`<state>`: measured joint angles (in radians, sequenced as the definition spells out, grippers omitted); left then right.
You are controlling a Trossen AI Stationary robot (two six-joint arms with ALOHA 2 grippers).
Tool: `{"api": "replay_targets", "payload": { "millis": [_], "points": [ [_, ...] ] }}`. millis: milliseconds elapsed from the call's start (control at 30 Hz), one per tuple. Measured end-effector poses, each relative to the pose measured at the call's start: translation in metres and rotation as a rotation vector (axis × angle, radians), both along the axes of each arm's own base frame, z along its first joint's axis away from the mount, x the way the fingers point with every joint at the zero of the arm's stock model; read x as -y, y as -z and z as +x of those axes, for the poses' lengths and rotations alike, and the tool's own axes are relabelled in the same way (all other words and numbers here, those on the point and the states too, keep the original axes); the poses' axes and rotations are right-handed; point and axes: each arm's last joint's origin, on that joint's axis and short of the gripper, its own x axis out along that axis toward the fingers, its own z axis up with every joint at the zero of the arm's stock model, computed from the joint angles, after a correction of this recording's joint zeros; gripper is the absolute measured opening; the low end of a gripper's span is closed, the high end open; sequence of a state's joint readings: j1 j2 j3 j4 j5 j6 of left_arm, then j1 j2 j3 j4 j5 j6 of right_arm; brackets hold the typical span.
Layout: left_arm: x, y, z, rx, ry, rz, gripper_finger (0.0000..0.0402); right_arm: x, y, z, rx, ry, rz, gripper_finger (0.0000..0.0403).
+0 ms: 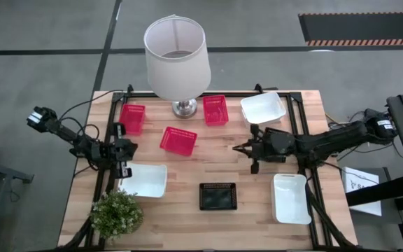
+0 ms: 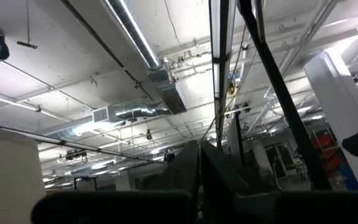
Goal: Stack baskets by color
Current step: Stack the bottom red bin on top of the left red bin
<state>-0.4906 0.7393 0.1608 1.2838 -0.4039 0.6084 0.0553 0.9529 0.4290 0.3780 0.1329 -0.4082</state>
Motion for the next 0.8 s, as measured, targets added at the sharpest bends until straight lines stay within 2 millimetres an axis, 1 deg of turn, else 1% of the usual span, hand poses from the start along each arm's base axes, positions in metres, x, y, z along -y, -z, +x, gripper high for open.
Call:
{"api": "replay_targets", "payload": {
  "millis": [167, 233, 333, 433, 567, 800],
  "points": [
    [0.009, -0.012, 0.026, -0.05, -0.04, 0.013, 0.0, 0.014, -0.01, -0.005, 0.042, -0.018, -0.02, 0.0009],
    [0.012, -0.012, 0.04, -0.095, -0.059, 0.033, 0.0, 0.017, -0.015, -0.009, 0.068, -0.007, -0.045, 0.0009],
    [0.017, -0.018, 0.059, -0.107, -0.081, 0.034, 0.0, 0.02, -0.023, -0.016, 0.111, 0.004, -0.078, 0.0009],
    [0.02, -0.017, 0.079, -0.151, -0.096, 0.025, 0.0, 0.02, -0.028, -0.024, 0.152, 0.004, -0.094, 0.0009],
    [0.018, -0.017, 0.103, -0.177, -0.121, -0.055, 0.0, 0.02, -0.033, -0.035, 0.196, 0.0, -0.129, 0.0009],
    [0.004, -0.008, 0.143, -0.295, -0.117, -0.22, 0.0, 0.019, -0.048, -0.05, 0.291, 0.0, -0.195, 0.0009]
  ]
}}
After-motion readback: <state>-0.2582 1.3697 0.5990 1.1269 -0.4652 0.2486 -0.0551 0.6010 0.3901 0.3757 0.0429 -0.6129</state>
